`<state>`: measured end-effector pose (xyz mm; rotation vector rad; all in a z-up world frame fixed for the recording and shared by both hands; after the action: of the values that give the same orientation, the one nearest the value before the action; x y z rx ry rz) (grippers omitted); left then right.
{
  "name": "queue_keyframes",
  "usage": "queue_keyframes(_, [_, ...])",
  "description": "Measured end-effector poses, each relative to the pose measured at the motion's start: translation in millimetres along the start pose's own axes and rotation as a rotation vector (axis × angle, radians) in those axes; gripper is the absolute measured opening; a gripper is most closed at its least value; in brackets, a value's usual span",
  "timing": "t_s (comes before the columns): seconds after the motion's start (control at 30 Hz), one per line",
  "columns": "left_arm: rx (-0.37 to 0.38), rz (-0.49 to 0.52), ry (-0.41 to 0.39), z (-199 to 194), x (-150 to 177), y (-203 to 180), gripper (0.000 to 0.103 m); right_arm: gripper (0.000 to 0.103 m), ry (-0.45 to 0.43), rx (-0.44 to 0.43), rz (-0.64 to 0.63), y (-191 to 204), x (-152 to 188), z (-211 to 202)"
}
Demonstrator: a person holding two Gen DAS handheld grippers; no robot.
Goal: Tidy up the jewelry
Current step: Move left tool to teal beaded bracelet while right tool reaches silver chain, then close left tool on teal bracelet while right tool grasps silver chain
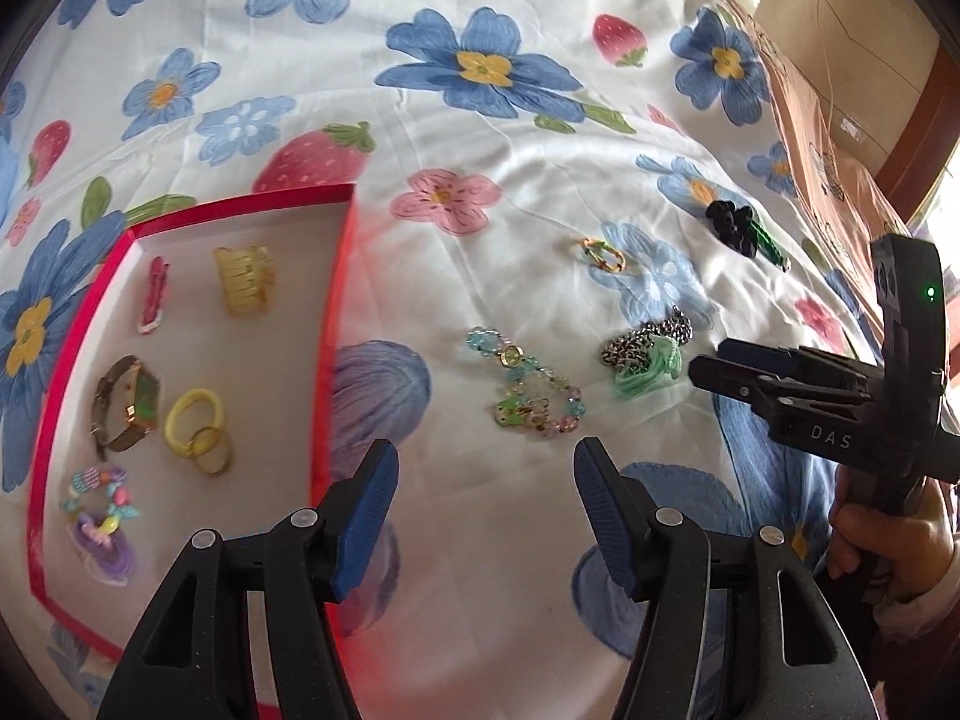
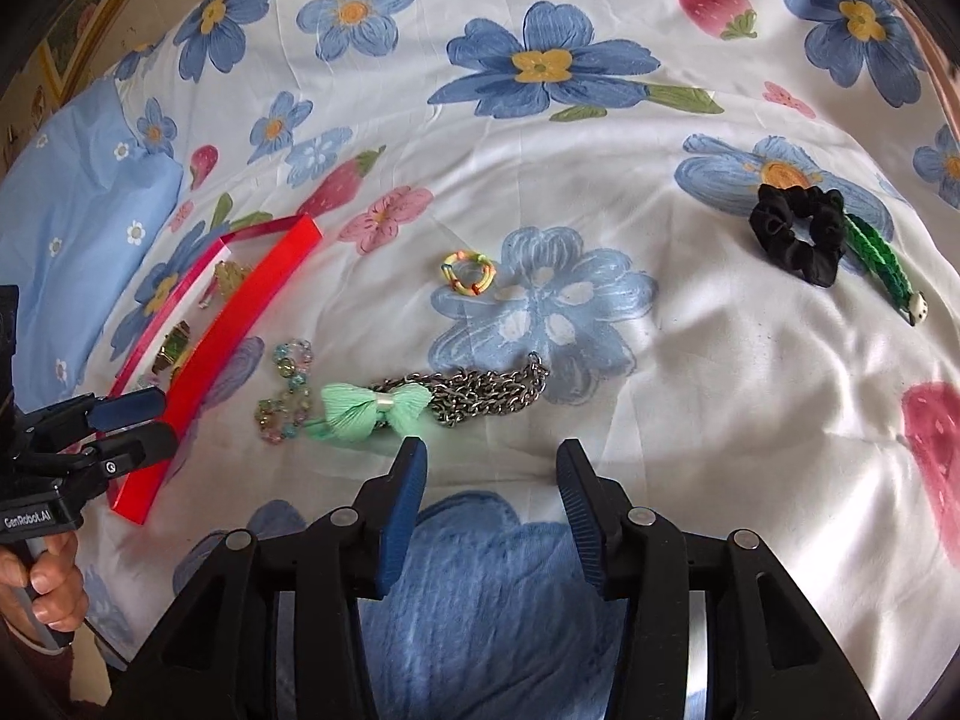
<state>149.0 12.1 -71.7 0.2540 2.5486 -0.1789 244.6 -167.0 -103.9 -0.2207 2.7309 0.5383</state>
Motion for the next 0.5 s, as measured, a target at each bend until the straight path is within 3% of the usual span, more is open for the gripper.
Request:
queue_keyframes(0.1, [0.0, 0.023, 0.015, 17.2, -8.2, -5.6, 0.061, 0.059, 0.004, 0.005, -0.036, 5.6, -4.2, 8.9])
queue_keyframes(0.37, [0.006, 0.066, 0.058, 58.5, -20.1, -13.2, 0.06, 0.06, 0.0, 0.019, -0.081, 13.4, -14.1, 27.5])
queue_keyframes(0.43, [-0.004, 0.078, 0.059, 64.5, -21.0, -15.0, 0.06, 0.055, -0.01, 0.035, -0.093, 14.7, -16.0, 30.4])
queue_keyframes(0.5, [-0.01, 0.087, 0.052, 68.3, -22.9, -16.8, 0.056, 0.034, -0.019, 0.054, -0.097, 13.3, -17.7, 31.4])
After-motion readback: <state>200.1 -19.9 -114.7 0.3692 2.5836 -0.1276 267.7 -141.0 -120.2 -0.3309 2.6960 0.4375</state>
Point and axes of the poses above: each gripper's, at about its wrist camera, not at the fingertips, and z roughly the way its jaws point, y to its left, x to its underside, the point moved 7 cm from there along z, roughly the way its jaws point, and after that the axes turned 13 degrees about z, right-handed, at the moved point
